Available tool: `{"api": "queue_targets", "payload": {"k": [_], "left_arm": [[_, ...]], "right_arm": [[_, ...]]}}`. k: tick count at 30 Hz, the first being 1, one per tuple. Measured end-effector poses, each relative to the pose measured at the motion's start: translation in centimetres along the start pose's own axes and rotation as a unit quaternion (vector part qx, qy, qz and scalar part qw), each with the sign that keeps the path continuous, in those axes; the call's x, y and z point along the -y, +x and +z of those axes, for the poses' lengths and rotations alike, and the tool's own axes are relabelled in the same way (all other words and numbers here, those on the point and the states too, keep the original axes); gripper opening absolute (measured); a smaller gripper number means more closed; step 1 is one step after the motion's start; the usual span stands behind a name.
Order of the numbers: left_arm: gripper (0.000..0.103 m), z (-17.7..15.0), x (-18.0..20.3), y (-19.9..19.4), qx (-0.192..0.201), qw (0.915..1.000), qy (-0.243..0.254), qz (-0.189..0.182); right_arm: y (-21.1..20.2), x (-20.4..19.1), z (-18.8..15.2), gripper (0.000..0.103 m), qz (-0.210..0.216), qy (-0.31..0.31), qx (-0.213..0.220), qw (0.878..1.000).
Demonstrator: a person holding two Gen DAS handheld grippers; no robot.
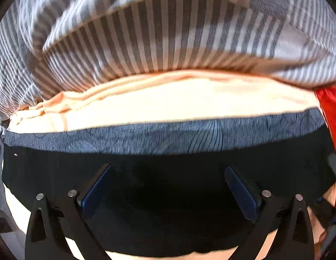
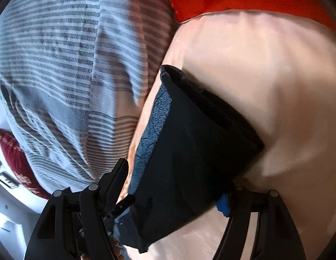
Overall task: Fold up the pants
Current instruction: 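Grasp the trouser end with the right tool and fold it toward the left tool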
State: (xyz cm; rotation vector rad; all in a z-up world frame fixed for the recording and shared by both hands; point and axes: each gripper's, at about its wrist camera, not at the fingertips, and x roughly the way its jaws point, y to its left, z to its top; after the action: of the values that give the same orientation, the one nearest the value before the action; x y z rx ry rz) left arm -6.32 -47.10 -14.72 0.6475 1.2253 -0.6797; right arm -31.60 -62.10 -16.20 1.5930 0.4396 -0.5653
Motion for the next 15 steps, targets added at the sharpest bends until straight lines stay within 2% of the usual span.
{"api": "queue_targets", "payload": {"k": [1, 3, 5, 7, 9, 13, 15], "left_arm": [[0.102, 0.5, 0.0, 0.1, 0.006, 0.9999, -0.006, 0.008], [0.102, 1.2, 0.0, 0.4, 0.013, 0.9995, -0.017, 0.023], [0.102, 1.5, -0.4, 0.9, 0.014, 0.9985, -0.033, 0.041], [0.102, 1.7, -0.7, 2.0, 0.006, 0.9978, -0.049, 0.044], [0.102, 1.6, -0.4, 3.6, -0.006, 0.9978, -0.043, 0.05], [0.103, 1.0, 0.8, 3.6, 0.043, 0.9966, -0.003, 0.07], [0.103, 0.9, 0.8, 3.3, 0.045, 0.9965, 0.013, 0.07]], "right_arm": [[0.0, -0.1, -0.1, 0.075, 0.004, 0.001, -0.003, 1.0], [0.0, -0.1, 0.1, 0.067, 0.01, 0.004, -0.016, 1.0], [-0.2, 0.2, 0.1, 0.042, 0.005, 0.006, -0.028, 1.0], [-0.8, 0.8, 0.2, 0.029, 0.005, 0.01, -0.034, 0.999], [-0.7, 1.0, 0.2, 0.028, 0.005, 0.013, -0.038, 0.999], [0.5, 0.8, 0.3, 0.028, -0.001, 0.022, -0.057, 0.998], [1.4, 0.7, 0.2, 0.028, -0.008, 0.022, -0.066, 0.998]]}}
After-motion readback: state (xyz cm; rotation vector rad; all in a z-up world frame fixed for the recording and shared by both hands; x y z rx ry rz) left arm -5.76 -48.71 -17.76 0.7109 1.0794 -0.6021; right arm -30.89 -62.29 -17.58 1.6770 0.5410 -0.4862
